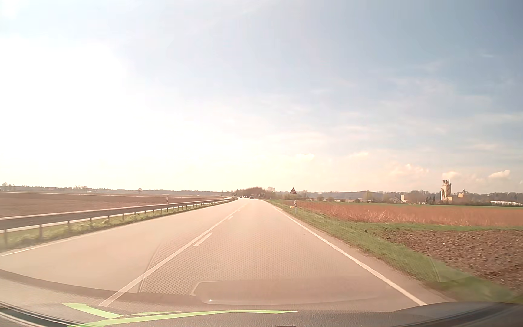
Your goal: Follow the waypoints while adhering to traffic rules and regulations
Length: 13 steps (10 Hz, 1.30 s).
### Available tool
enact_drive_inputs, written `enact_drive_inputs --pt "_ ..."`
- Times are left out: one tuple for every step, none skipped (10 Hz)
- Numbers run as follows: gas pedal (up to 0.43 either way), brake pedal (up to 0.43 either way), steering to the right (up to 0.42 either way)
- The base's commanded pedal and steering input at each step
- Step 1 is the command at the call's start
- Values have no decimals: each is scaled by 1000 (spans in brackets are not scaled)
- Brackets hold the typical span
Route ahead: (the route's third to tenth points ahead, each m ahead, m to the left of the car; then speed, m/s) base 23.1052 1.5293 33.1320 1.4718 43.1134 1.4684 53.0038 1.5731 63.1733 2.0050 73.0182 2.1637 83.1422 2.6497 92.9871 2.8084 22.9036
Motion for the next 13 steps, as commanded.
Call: enact_drive_inputs --pt "177 0 0" --pt "130 0 -1" --pt "59 0 0" --pt "0 0 0" --pt "0 0 0" --pt "0 0 0" --pt "0 0 0" --pt "0 0 0" --pt "0 0 0" --pt "0 0 0" --pt "0 0 0" --pt "0 0 0" --pt "0 0 0"
